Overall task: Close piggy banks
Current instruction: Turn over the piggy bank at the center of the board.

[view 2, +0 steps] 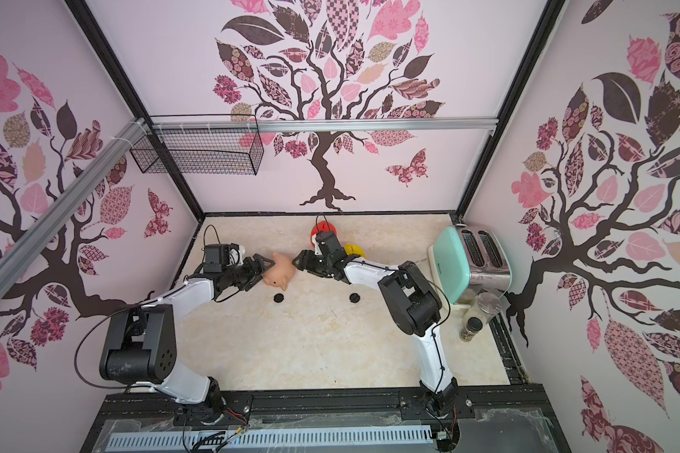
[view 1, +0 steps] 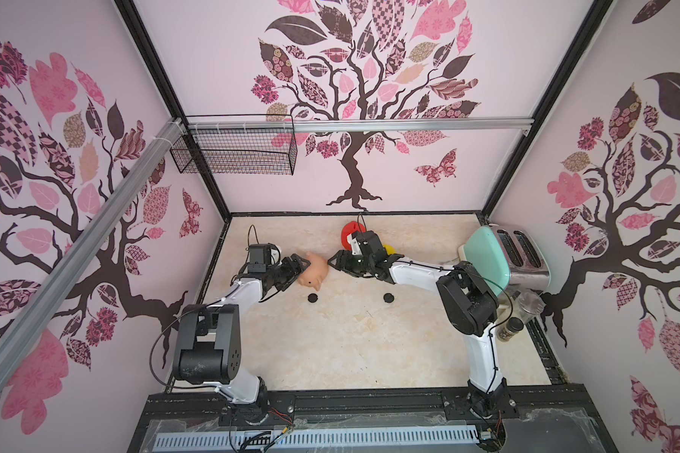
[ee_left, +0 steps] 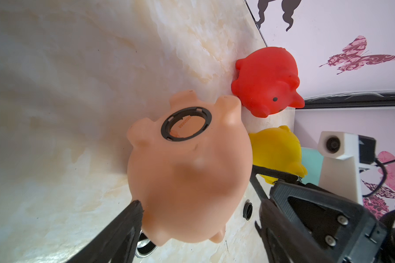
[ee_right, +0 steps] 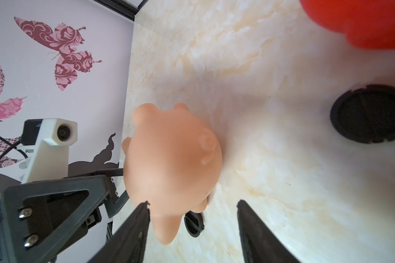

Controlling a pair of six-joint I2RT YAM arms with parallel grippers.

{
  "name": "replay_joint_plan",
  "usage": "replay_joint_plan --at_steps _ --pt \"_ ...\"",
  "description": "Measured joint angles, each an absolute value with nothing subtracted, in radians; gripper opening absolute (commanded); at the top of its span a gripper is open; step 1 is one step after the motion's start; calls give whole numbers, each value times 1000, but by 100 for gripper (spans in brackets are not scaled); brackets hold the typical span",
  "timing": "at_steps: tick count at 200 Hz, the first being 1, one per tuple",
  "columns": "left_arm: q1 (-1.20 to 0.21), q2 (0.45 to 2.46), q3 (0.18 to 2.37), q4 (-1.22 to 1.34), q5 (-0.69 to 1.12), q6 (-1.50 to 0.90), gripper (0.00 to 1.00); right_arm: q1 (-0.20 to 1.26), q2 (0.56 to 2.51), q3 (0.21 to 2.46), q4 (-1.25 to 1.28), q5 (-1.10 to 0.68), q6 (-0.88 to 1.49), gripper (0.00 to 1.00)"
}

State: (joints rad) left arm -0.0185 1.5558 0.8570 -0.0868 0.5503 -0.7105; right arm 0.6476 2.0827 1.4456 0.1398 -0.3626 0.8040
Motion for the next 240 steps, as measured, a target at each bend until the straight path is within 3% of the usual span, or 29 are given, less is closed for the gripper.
replay_joint_plan --at_steps 60,145,240 --pt "-17 1448 890 -163 475 -706 83 649 2014 1390 133 -355 788 66" --pt "-1 1613 982 -136 485 -710 82 666 2003 1317 130 -369 785 66" --pt "-32 1620 936 -36 498 -733 81 680 2004 1315 131 -388 784 66"
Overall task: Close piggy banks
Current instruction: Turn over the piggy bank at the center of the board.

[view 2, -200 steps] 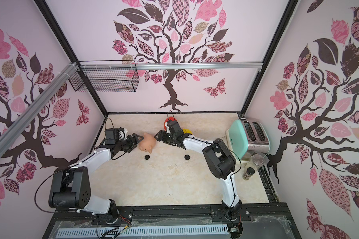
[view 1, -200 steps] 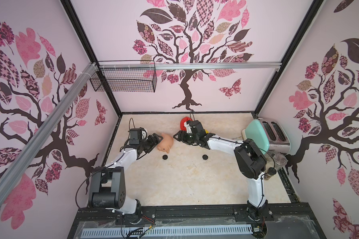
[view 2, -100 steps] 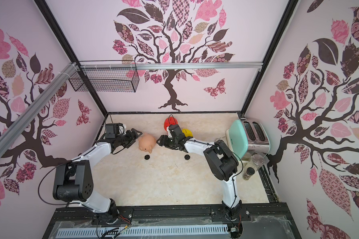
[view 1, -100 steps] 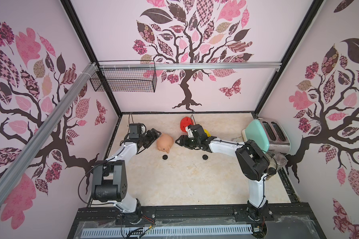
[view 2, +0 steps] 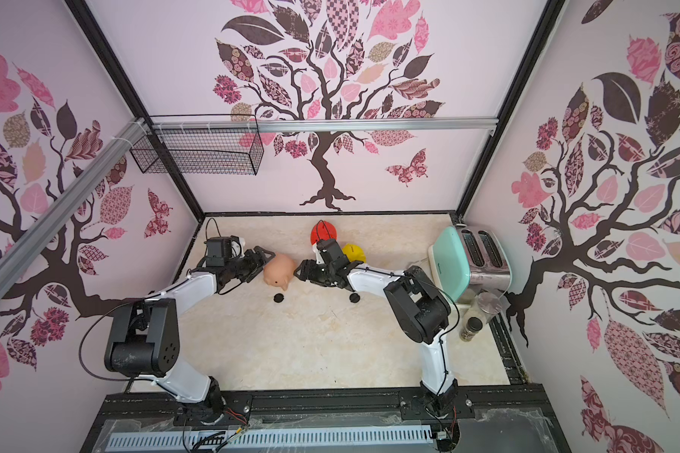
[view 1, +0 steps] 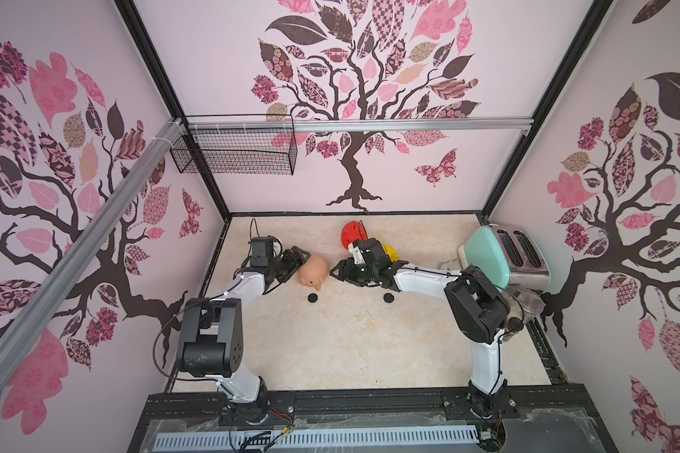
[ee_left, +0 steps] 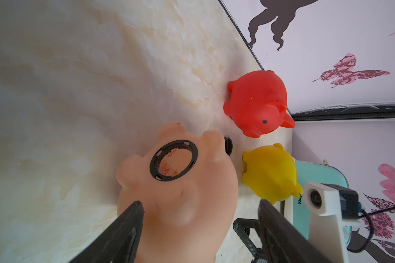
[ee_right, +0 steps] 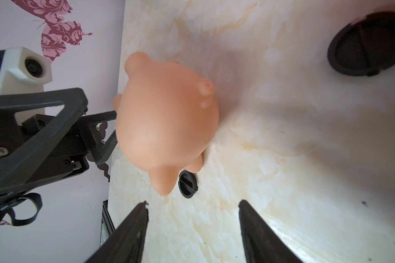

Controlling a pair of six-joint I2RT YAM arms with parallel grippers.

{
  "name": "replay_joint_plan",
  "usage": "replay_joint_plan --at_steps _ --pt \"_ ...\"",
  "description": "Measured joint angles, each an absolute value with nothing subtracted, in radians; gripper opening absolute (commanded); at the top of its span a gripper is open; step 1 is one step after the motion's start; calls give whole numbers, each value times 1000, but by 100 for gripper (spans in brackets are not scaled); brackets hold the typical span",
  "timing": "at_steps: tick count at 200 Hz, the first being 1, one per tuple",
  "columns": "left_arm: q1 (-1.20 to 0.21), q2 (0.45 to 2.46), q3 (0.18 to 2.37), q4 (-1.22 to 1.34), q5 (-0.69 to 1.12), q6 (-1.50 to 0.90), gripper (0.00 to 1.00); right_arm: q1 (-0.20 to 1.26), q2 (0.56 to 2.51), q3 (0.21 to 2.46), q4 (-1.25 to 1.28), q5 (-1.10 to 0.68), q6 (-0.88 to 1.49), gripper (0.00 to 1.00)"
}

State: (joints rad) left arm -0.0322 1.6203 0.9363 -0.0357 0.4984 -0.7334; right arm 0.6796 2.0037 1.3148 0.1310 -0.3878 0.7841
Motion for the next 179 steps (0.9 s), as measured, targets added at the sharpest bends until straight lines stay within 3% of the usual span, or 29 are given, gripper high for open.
replay_joint_plan --at_steps 142,179 --pt "-85 1571 785 69 510 -764 81 680 2004 1316 111 -393 754 68" --pt "-85 1520 783 62 506 -761 82 680 2003 1317 101 -386 738 74"
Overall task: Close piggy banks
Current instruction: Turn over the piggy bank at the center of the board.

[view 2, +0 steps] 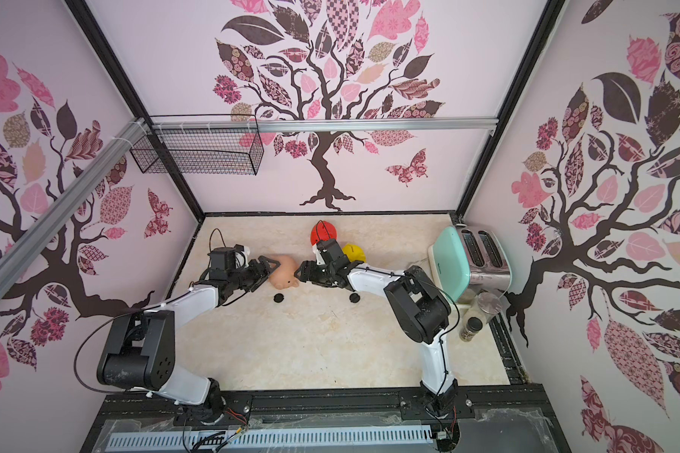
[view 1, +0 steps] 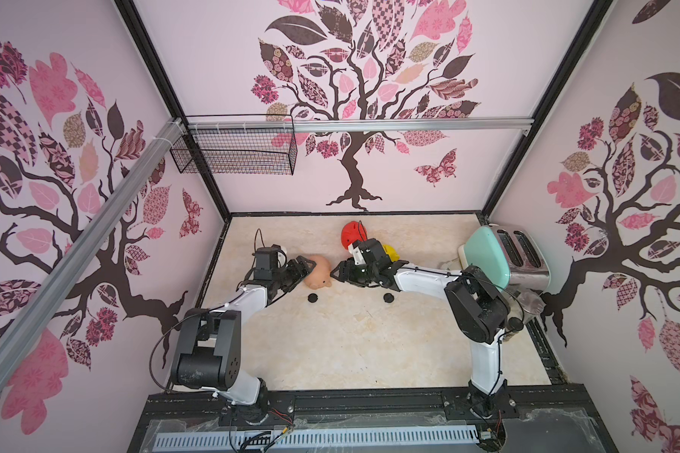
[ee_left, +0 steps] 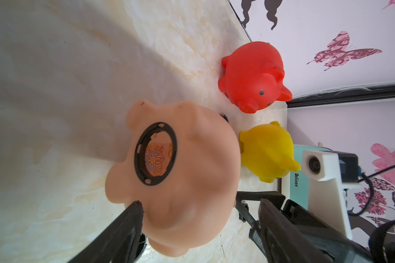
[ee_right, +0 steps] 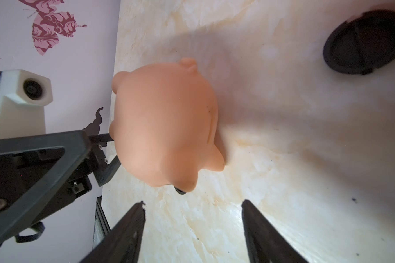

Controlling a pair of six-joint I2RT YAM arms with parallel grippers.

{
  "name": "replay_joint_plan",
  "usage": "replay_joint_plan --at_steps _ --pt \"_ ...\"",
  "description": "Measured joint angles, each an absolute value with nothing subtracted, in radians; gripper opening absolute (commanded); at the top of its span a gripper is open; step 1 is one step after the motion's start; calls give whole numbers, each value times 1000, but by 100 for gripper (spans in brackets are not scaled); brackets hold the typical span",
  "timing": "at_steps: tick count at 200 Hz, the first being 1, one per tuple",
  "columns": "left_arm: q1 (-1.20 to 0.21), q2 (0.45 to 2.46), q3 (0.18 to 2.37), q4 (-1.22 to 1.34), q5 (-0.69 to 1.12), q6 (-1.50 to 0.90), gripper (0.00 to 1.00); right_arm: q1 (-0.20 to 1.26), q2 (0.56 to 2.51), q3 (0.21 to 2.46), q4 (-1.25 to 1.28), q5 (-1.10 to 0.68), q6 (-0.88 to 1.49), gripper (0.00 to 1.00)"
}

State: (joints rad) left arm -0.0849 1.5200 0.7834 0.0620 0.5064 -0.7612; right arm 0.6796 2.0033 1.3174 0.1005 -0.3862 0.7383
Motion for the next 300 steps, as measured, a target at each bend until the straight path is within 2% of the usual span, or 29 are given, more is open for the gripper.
replay_joint_plan --at_steps 49,109,133,217,300 --pt "-80 1421 795 -30 473 -756 82 680 2003 1318 85 -360 708 76" --pt "25 1225 871 -213 452 -732 83 709 1919 1329 48 -232 620 90" --pt "62 1133 887 -302 442 -698 84 747 1885 1357 49 -153 540 99" --pt "61 861 889 -601 246 -493 86 905 1940 1445 146 89 239 100" --pt "61 781 849 -705 135 -394 88 954 2099 1555 170 208 118 100"
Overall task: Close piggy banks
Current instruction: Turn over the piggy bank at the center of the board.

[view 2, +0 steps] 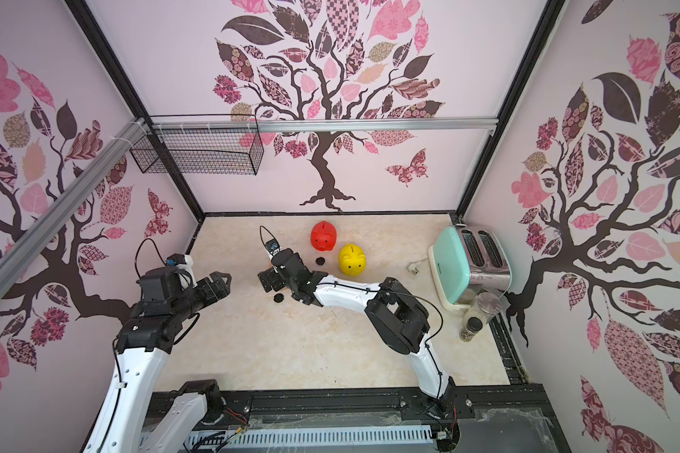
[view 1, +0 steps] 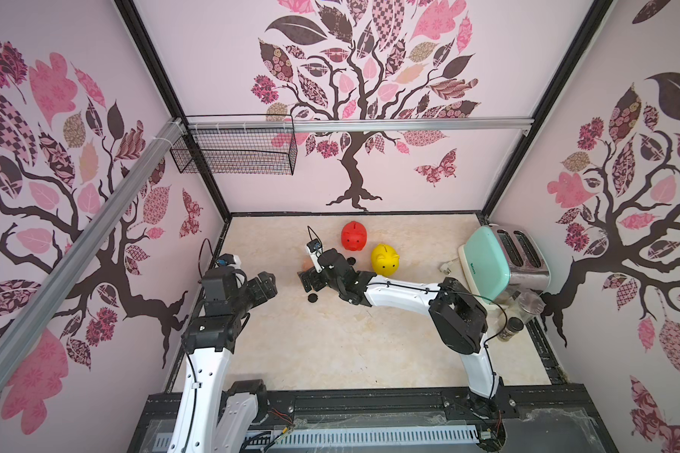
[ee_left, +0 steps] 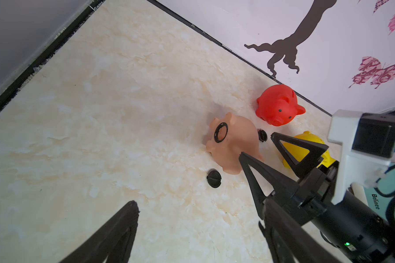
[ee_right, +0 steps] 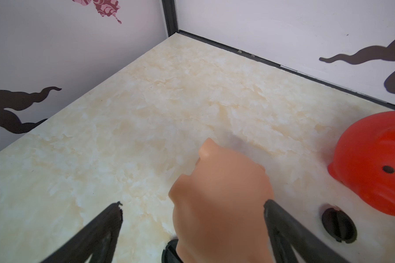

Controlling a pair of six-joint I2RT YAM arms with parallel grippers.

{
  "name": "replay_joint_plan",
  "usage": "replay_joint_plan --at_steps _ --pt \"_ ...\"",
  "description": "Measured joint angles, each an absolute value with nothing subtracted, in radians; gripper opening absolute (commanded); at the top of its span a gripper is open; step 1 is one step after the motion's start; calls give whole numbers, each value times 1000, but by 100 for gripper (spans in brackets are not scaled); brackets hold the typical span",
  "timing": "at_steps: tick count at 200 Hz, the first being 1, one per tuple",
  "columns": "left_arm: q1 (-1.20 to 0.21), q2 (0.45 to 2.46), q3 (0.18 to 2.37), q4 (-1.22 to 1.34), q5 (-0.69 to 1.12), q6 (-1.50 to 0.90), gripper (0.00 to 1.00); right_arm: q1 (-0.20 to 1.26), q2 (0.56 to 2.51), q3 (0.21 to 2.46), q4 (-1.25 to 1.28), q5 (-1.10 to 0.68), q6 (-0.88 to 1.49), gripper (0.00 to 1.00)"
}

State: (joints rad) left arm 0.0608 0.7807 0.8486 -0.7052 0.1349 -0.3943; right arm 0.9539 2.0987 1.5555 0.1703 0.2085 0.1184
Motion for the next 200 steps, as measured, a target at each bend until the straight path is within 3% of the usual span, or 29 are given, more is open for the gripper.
replay_joint_plan --at_steps 200 --pt "61 788 849 -737 73 -357 87 1011 2372 1865 96 499 18 100"
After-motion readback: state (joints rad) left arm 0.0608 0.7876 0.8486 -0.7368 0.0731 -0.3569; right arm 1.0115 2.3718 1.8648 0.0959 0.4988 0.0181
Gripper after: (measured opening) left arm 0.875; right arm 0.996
